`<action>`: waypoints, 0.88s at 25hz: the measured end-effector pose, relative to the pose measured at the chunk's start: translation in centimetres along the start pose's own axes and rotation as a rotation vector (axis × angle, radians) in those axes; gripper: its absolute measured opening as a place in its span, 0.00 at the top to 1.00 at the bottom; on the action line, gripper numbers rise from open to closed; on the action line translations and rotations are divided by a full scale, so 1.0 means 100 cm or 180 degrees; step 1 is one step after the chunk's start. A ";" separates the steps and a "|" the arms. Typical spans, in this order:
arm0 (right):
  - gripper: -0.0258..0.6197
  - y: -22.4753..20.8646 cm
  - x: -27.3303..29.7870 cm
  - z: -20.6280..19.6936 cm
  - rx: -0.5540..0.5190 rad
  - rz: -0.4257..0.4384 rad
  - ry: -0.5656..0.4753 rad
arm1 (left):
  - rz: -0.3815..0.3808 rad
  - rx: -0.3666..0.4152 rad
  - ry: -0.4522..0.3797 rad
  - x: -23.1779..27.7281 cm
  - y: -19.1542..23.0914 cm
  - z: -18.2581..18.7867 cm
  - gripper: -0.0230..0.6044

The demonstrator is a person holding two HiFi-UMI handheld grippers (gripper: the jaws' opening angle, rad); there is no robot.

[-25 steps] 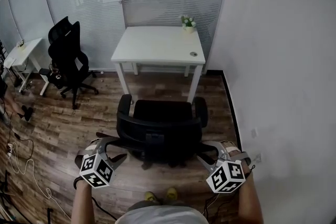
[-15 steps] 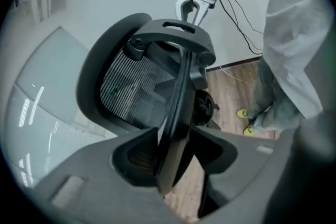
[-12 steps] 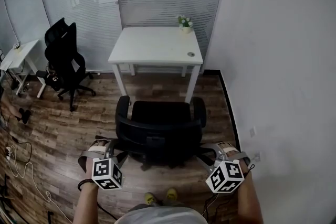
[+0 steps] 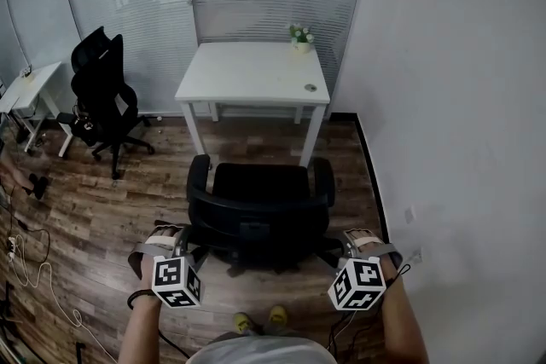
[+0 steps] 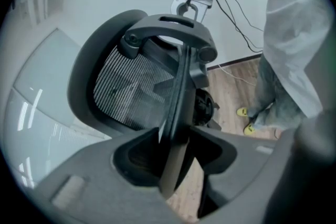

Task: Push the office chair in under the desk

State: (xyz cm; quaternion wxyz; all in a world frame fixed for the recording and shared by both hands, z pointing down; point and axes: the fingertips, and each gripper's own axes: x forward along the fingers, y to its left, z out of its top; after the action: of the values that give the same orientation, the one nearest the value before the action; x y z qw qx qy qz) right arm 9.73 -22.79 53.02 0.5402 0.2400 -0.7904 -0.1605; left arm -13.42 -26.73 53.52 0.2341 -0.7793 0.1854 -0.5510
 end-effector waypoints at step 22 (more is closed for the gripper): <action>0.71 -0.027 0.023 -0.015 -0.0184 0.0012 -0.0035 | 0.0111 -0.0051 -0.0039 0.014 0.014 0.009 0.68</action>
State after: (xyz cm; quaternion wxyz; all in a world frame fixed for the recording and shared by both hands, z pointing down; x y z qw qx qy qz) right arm 11.00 -26.31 53.91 0.5429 0.2219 -0.7889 -0.1835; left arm -12.19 -28.46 53.58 0.2385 -0.7811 0.2019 -0.5405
